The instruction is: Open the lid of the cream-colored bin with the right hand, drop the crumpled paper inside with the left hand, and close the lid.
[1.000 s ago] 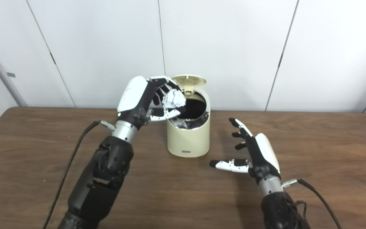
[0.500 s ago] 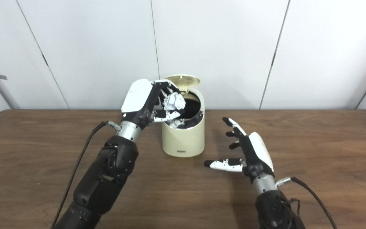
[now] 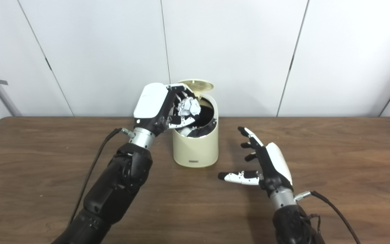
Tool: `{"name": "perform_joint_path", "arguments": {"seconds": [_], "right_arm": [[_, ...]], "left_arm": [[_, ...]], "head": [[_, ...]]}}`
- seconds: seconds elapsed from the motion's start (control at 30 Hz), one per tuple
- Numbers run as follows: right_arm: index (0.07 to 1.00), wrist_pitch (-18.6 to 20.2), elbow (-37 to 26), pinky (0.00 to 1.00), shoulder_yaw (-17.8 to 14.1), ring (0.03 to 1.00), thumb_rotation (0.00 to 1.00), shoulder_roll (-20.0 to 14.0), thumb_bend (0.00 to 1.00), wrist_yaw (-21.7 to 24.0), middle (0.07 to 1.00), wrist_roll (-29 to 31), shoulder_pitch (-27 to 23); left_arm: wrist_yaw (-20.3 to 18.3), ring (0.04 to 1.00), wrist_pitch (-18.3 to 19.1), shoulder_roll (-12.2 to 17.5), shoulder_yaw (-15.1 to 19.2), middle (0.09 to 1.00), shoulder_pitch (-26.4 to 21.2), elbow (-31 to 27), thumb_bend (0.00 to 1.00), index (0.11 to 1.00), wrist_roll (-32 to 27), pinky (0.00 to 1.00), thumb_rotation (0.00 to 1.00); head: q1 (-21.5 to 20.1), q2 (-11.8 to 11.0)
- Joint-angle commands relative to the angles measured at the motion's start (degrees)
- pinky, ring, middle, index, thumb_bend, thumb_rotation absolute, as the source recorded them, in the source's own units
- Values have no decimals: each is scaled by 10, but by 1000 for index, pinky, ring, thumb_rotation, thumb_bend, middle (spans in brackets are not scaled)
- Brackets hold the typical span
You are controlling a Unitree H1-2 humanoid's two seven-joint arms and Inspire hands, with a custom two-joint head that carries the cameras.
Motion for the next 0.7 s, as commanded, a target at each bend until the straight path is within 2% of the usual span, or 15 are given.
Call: {"name": "perform_joint_path", "arguments": {"seconds": [0.0,0.1,0.13,0.17,0.2,0.23,0.3,0.5,0.67], "right_arm": [[892,-9,-26,596,-3,785,225,3,801,-11,896,-5,-13],[894,-9,-26,596,-3,785,220,2,798,-10,897,-6,-13],[893,-9,-26,595,-3,783,225,2,798,-10,896,-7,-14],[894,-8,-27,594,-3,783,231,2,798,-10,897,-7,-13],[894,-8,-27,593,-3,784,236,2,797,-10,898,-8,-13],[895,-7,-28,592,-3,784,239,2,798,-9,898,-8,-13],[898,-6,-29,589,-4,788,234,1,793,-7,901,-8,-14],[896,-8,-26,594,-4,793,232,0,798,-6,898,-7,-15],[895,-6,-30,581,-3,785,222,2,796,-5,899,-6,-14]], "left_arm": [[11,407,-1,0,-2,472,-33,-10,501,530,6,448,0],[-14,436,20,2,-6,482,-33,-18,504,519,12,504,0],[-25,492,28,3,-10,485,-34,-22,514,511,15,529,0],[-39,541,37,6,-14,552,-34,-26,518,504,19,555,30],[-52,593,47,9,-18,613,-34,-31,677,586,23,585,67],[-62,634,54,11,-21,656,-34,-35,759,646,25,614,102],[-72,695,60,13,-25,721,-33,-39,856,726,27,666,149],[-82,734,62,17,-26,759,-31,-45,907,791,26,710,216],[-84,735,60,18,-24,761,-28,-52,890,797,21,713,207]], "head": [[-2,2],[-2,2],[-2,2],[-1,4],[-1,4],[-1,4],[0,5],[1,6],[2,10]]}}
